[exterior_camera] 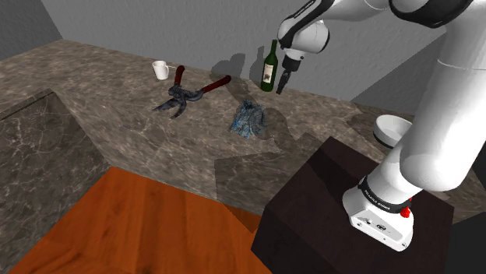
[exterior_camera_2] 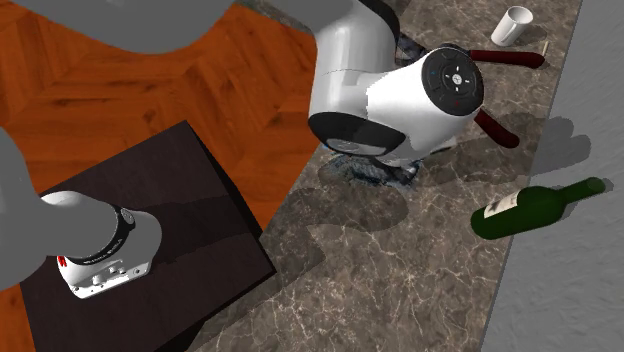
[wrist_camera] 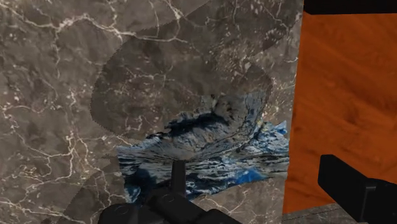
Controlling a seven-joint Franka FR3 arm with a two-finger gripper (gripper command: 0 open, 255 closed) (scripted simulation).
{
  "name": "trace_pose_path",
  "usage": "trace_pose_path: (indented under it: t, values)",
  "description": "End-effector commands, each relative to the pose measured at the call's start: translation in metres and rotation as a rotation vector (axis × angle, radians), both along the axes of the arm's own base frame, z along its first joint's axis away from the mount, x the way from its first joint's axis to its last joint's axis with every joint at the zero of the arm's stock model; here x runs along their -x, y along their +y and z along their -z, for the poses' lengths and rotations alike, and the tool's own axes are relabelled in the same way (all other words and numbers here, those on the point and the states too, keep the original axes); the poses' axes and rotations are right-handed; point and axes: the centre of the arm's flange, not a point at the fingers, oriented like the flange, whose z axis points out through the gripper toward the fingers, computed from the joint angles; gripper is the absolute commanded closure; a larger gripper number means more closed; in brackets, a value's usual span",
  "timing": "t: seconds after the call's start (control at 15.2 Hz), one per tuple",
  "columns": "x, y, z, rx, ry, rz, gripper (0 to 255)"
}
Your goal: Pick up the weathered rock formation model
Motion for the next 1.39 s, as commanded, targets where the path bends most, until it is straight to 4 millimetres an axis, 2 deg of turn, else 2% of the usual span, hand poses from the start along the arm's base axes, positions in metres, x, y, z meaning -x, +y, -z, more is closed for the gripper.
trace_pose_path:
  t: [0.0,0.59,1.19,1.32]
  values:
    - [-0.017,-0.007,0.018,-0.016,-0.014,-0.019,0]
    - [-0.105,-0.036,0.092,-0.082,-0.071,-0.102,0]
    - [-0.199,-0.052,0.163,-0.148,-0.127,-0.185,0]
    - [-0.205,-0.052,0.172,-0.152,-0.130,-0.190,0]
